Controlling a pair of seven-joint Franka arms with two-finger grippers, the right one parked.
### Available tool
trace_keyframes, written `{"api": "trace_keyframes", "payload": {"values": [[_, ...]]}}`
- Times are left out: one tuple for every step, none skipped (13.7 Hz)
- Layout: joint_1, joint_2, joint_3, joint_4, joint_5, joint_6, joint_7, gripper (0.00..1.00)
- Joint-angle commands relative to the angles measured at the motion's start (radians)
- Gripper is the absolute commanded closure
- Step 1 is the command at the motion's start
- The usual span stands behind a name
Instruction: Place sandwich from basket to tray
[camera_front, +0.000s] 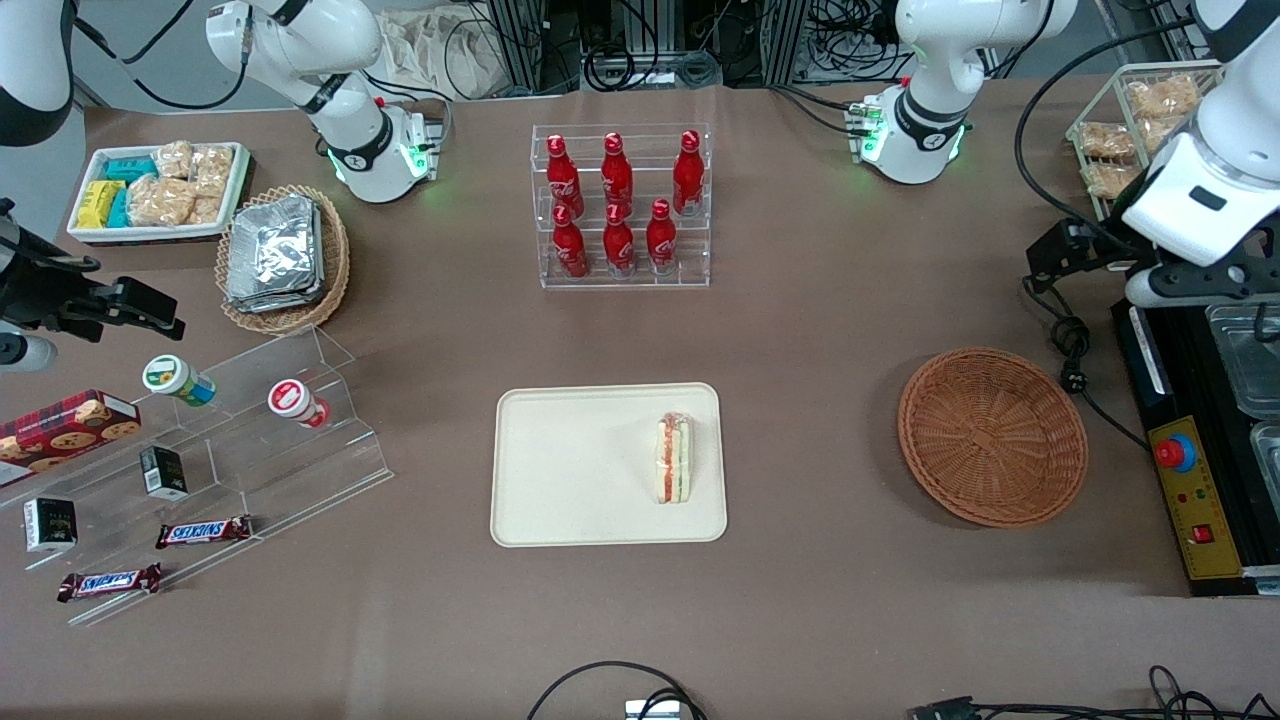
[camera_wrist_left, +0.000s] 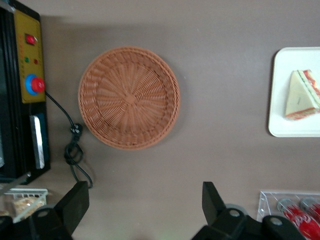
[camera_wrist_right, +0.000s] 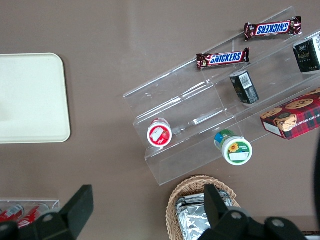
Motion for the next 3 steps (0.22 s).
{"api": "trace_keyframes", "payload": {"values": [[0.057, -0.066, -0.005, -0.066, -0.046, 0.005, 0.046, 0.00], [0.057, -0.066, -0.005, -0.060, -0.046, -0.007, 0.047, 0.00], [0.060, -0.068, -0.005, -0.057, -0.046, -0.022, 0.046, 0.00]]}}
